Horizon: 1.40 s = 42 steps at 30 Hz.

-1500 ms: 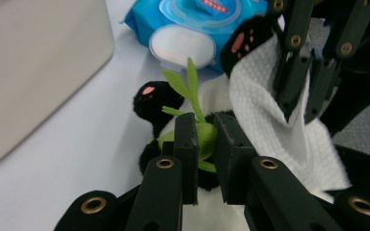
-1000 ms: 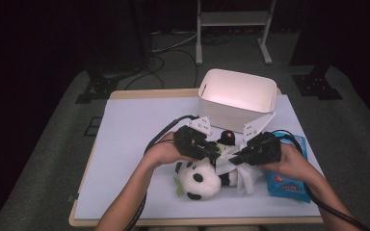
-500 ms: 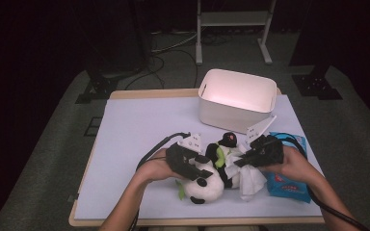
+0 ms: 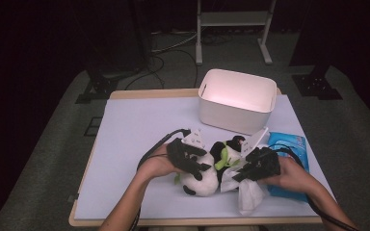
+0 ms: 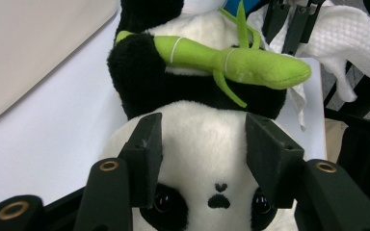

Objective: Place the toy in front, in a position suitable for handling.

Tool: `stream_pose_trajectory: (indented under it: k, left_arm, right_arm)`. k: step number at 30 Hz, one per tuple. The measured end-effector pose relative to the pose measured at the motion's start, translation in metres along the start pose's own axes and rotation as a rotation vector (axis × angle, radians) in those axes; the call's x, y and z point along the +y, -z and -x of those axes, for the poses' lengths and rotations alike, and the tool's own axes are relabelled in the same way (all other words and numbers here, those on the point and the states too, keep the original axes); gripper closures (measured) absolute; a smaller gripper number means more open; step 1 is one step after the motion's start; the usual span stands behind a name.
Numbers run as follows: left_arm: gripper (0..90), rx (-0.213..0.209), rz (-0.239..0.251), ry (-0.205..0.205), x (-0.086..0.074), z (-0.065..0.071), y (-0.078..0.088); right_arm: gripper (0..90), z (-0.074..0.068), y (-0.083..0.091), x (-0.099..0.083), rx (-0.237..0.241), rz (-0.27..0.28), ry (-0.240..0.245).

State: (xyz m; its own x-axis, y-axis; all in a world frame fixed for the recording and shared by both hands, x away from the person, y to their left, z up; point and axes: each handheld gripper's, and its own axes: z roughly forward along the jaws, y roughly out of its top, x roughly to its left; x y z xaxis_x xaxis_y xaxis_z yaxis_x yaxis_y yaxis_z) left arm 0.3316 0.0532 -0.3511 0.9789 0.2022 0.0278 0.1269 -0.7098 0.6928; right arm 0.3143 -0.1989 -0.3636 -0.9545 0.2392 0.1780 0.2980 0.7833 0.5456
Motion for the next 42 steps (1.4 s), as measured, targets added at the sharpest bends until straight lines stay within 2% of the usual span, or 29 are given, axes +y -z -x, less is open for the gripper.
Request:
stream_pose_trajectory:
  k: [6,12,17,21,26,29,33,35,39,42]
  left_arm:
    - [43.2,-0.031,0.052,0.026,-0.008,0.001,0.003]
    - [39.2,-0.025,0.077,0.033,-0.017,0.004,0.009]
    - [38.2,-0.016,0.063,0.038,-0.026,0.006,0.014]
    - [38.4,-0.022,0.084,0.049,-0.035,0.005,0.016]
    - [38.4,-0.023,0.088,0.042,-0.035,0.007,0.016]
    - [38.3,-0.024,0.09,0.043,-0.036,0.007,0.016]
    - [37.5,-0.028,0.095,0.05,-0.038,0.007,0.016]
    - [36.9,-0.03,0.096,0.053,-0.037,0.008,0.016]
    - [35.8,-0.037,0.09,0.043,-0.037,0.008,0.016]
    - [35.3,-0.041,0.091,0.049,-0.037,0.007,0.016]
  right_arm:
    - [84.8,0.004,0.015,0.01,-0.008,0.09,0.0]
    - [84.8,0.005,0.018,0.026,-0.049,0.084,0.03]
    - [84.8,0.015,0.022,0.027,-0.082,0.084,-0.002]
    - [84.8,0.02,0.021,0.019,-0.09,0.069,-0.026]
    - [84.8,0.023,0.026,0.008,-0.093,0.062,-0.057]
    - [84.8,0.024,0.027,0.005,-0.109,0.045,-0.054]
    - [84.8,0.027,0.042,-0.005,-0.118,0.095,-0.102]
    - [84.7,0.03,0.05,-0.01,-0.129,0.112,-0.111]
    - [84.7,0.033,0.066,-0.023,-0.168,0.124,-0.137]
    - [84.4,0.037,0.077,-0.037,-0.191,0.133,-0.175]
